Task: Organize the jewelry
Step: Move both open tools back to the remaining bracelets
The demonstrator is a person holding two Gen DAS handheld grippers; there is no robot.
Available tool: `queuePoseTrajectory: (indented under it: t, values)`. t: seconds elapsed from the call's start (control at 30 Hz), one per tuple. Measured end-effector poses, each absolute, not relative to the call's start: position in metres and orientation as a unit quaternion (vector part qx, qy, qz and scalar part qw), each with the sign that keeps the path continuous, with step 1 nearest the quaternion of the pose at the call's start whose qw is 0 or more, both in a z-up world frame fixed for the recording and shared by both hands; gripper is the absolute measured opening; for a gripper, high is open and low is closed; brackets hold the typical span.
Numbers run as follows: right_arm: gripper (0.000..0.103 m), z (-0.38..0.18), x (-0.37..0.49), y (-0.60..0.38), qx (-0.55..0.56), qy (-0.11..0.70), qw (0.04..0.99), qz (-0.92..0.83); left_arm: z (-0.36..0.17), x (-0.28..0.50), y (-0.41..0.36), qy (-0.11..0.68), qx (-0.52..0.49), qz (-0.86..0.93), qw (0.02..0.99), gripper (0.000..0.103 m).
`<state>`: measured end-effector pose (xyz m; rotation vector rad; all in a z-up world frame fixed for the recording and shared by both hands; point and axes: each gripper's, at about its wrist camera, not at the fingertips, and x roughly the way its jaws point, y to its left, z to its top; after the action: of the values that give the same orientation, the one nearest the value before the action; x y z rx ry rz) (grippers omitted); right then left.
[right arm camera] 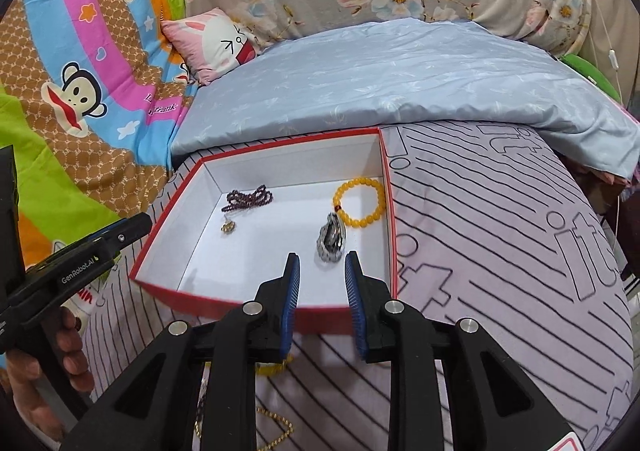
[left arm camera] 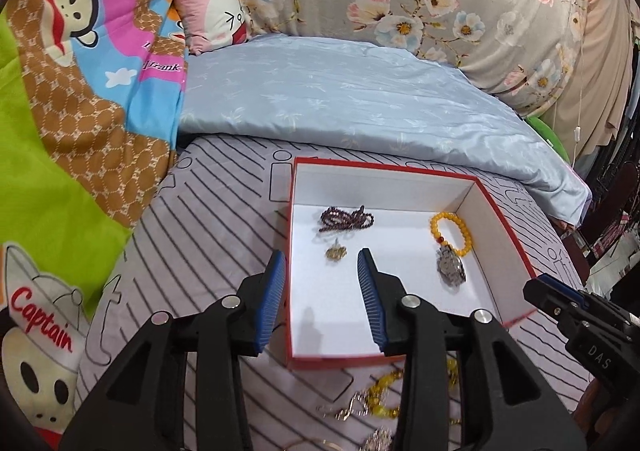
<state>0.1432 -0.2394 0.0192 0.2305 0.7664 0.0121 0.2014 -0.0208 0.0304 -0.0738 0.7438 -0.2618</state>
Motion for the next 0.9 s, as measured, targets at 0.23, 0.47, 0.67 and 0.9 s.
queuePoseTrajectory:
  t: [0.23,0.47,0.67,0.9]
  values:
    - [0.024,0.015,0.114,-0.229,0.122,0.382,0.916,0.014,0.025,0.170,-0.013,0.376,-0.036,-0.130,0.917,0.036]
    - [0.024,0.009,0.090,-0.212,0.124,0.393,0.911,0.025,0.017,0.150,-0.016,0.392,-0.039,-0.139,0.909,0.036]
    - [0.024,0.004,0.077,-0.206,0.128,0.401,0.906,0.029,0.011,0.139,-0.016,0.403,-0.039,-0.136,0.904,0.036]
    - [0.024,0.000,0.064,-0.201,0.128,0.408,0.904,0.029,0.006,0.128,-0.015,0.411,-0.037,-0.133,0.901,0.036]
